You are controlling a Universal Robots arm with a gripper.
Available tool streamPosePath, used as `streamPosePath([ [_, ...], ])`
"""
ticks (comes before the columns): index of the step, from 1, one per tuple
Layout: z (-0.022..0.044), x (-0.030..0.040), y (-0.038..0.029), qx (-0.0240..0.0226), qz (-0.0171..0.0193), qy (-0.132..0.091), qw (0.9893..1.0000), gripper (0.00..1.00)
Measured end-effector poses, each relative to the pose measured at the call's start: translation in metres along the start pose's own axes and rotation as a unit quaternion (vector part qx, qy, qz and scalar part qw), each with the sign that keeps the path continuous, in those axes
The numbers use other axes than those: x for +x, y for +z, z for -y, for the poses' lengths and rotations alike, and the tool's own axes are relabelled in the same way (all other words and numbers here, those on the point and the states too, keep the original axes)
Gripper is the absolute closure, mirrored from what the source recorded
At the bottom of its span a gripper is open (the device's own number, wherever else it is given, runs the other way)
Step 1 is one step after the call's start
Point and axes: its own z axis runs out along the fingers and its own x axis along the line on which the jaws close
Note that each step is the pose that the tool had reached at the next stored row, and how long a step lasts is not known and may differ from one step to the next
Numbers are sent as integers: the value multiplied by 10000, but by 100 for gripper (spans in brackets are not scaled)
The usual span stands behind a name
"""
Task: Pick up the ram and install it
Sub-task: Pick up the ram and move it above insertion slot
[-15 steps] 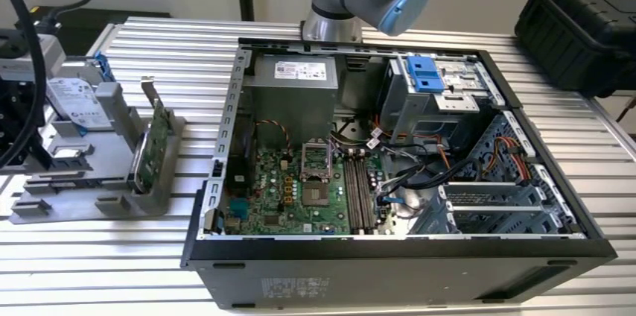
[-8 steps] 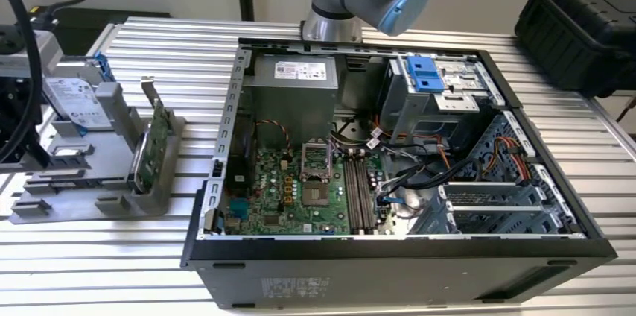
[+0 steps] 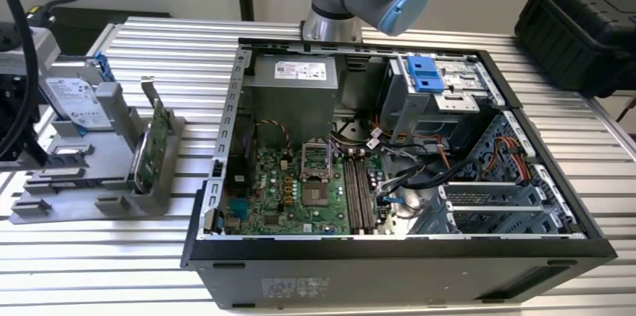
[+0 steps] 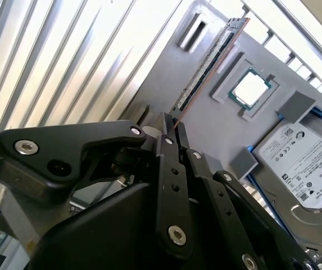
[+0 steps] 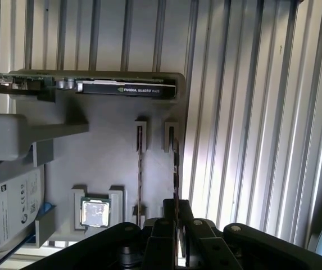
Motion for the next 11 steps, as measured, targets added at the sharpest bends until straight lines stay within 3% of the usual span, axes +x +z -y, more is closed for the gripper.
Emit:
streamPosePath([
  [11, 23, 1, -54, -2, 0, 0, 10000, 100],
])
